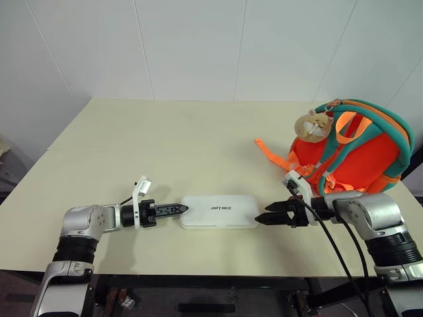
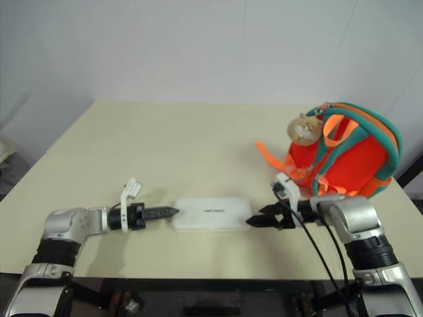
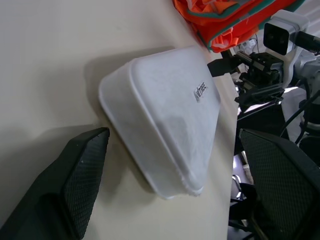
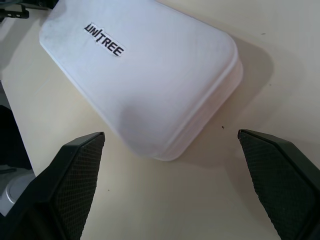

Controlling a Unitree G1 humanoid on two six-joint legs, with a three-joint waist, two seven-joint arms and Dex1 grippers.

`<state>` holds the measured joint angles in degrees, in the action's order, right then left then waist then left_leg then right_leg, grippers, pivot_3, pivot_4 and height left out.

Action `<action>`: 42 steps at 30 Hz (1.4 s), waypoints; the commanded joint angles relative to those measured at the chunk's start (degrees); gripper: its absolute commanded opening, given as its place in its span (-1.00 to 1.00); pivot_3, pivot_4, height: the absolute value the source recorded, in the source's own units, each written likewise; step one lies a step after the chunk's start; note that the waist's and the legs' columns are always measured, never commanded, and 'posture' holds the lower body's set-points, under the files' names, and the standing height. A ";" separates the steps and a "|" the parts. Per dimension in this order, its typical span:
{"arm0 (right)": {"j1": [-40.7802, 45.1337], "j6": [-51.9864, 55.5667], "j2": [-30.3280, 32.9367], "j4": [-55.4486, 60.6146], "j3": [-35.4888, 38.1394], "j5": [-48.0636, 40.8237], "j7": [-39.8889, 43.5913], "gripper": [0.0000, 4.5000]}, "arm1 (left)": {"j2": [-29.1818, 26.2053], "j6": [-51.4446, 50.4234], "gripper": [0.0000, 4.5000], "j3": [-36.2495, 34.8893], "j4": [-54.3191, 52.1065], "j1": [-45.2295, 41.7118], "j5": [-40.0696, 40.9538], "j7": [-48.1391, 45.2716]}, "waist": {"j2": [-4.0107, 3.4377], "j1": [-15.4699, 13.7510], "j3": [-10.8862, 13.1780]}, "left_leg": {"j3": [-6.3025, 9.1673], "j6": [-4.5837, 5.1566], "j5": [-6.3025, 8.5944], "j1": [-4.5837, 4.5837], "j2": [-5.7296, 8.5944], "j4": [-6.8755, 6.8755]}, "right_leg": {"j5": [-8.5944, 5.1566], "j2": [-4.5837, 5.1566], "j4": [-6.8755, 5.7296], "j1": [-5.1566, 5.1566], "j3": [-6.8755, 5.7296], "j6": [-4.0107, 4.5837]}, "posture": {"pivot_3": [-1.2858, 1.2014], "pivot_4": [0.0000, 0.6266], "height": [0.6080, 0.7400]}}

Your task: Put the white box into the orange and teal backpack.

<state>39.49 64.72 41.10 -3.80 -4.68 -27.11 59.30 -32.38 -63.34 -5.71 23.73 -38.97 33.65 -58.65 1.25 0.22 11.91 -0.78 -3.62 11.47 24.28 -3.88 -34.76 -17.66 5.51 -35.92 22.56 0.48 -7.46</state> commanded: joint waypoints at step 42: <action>-3.36 -8.26 -1.10 3.28 -4.72 -0.49 2.53 1.00 | 1.76 -17.24 -0.42 -4.44 8.57 -6.45 4.76 1.09 | 0.00 0.62 -0.01 | 0.00 0.00 -0.01 0.07 0.03 -0.03 | 0.20 0.00 0.17 0.01 0.00 -0.07 | 0.03 -0.52 1.00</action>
<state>36.82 56.86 39.17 -2.25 -10.60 -27.00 61.48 -29.69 -79.68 -10.48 34.26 -45.14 37.09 -56.72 1.25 0.84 11.90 -0.78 -3.62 11.46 24.35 -3.85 -34.79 -17.46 5.51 -35.75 22.56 0.47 -7.53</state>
